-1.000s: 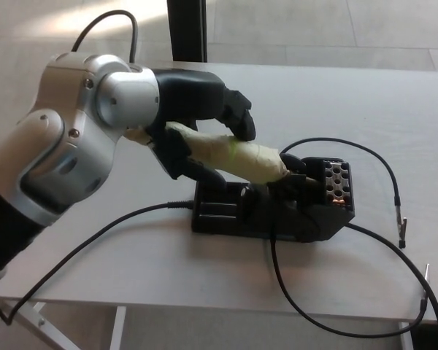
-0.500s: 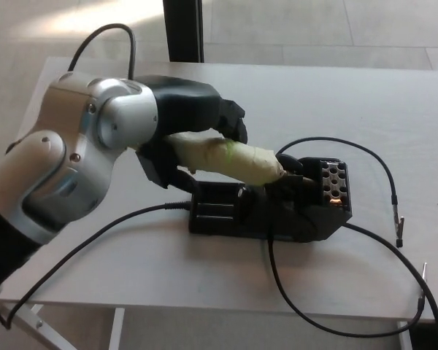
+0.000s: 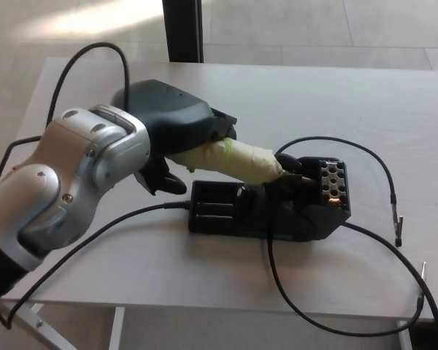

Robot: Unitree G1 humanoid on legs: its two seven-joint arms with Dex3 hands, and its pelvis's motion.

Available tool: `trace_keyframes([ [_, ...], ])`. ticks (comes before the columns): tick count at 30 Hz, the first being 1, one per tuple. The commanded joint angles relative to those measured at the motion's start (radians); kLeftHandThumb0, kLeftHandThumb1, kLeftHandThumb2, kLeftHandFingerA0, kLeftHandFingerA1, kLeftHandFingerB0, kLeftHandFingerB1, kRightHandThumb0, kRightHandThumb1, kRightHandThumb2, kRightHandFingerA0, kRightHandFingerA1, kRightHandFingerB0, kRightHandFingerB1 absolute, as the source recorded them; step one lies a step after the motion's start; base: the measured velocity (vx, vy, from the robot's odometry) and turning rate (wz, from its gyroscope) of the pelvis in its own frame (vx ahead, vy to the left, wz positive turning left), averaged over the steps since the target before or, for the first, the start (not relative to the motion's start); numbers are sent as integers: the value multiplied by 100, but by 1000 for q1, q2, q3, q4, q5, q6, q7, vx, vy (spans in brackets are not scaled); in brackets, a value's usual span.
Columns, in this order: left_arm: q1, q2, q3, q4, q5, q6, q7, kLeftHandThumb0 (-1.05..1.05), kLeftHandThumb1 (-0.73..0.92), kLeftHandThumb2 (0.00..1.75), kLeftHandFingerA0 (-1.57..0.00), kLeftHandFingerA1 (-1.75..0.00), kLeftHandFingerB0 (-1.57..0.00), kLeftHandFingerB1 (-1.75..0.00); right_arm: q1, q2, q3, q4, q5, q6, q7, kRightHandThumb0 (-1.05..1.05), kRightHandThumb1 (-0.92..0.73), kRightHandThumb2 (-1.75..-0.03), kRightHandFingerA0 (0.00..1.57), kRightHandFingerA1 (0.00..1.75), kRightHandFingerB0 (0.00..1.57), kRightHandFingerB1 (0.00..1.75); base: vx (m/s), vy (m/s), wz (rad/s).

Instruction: Use the left hand of the robot to grab the soldering gun kept on the middle of the table and pull it out of its base and keep it on the left side of the base

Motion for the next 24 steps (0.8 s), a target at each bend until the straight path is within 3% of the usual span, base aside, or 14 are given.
trace_keyframes([
  [1,98,45,30,115,93,-315,343,-21,67,77,-97,-161,-78,-71,-2,-28,-3,0,8,-29,-9,-105,-27,-128,122,106,47,129,0,0,0],
  [2,103,39,39,120,81,-322,350,-18,64,77,-96,-162,-84,-91,0,-28,-4,0,9,-33,-6,-105,-28,-128,123,105,46,128,0,0,0],
  [3,103,38,40,120,85,-319,350,-19,64,75,-99,-162,-85,-103,0,-28,-4,1,10,-34,-5,-105,-27,-128,123,104,46,127,0,0,0],
  [4,103,37,40,117,90,-315,350,-19,64,75,-99,-162,-85,-103,-1,-28,-4,1,9,-33,-6,-105,-27,-128,123,104,46,127,0,0,0],
  [5,108,28,53,120,75,-315,351,-20,67,83,-92,-168,-82,-122,-2,-28,-8,5,14,-32,-2,-105,-33,-129,130,98,47,124,0,0,0],
  [8,115,12,74,127,52,-315,346,-21,66,88,-95,-167,-82,-118,-2,-29,-9,6,14,-32,1,-105,-35,-131,130,98,49,124,0,0,0],
  [10,131,-16,114,133,-5,-299,322,-19,66,93,-97,-165,-82,-114,-2,-35,2,-1,4,-23,9,-104,-40,-132,122,95,56,121,0,0,0],
  [11,143,-30,134,132,-26,-289,312,-21,69,88,-96,-169,-81,-122,-1,-35,1,-3,6,-25,9,-104,-39,-131,130,98,58,122,0,0,0],
  [14,161,-64,173,129,-49,-263,264,-20,70,83,-91,-175,-75,-132,4,-35,0,0,6,-31,10,-102,-39,-131,133,98,62,121,0,0,0],
  [15,179,-97,210,128,-99,-234,234,-16,66,93,-86,-174,-69,-148,5,-37,6,2,-1,-33,7,-105,-41,-132,127,91,61,120,0,0,0],
  [19,205,-146,271,120,-138,-193,179,-8,70,99,-94,-172,-72,-144,10,-37,10,4,-2,-38,6,-105,-40,-131,134,93,62,120,0,0,0],
  [20,212,-157,288,116,-152,-181,165,-15,63,102,-84,-175,-70,-157,9,-37,12,6,-2,-38,6,-105,-40,-131,134,93,63,119,0,0,0],
  [21,214,-160,298,113,-154,-172,155,-15,60,110,-84,-175,-70,-161,10,-39,15,2,-3,-38,9,-105,-40,-132,134,93,64,119,0,0,0],
  [24,213,-142,330,89,-145,-149,101,-18,62,107,-82,-175,-69,-163,5,-35,20,1,-3,-33,2,-99,-38,-130,136,94,66,117,0,0,0],
])
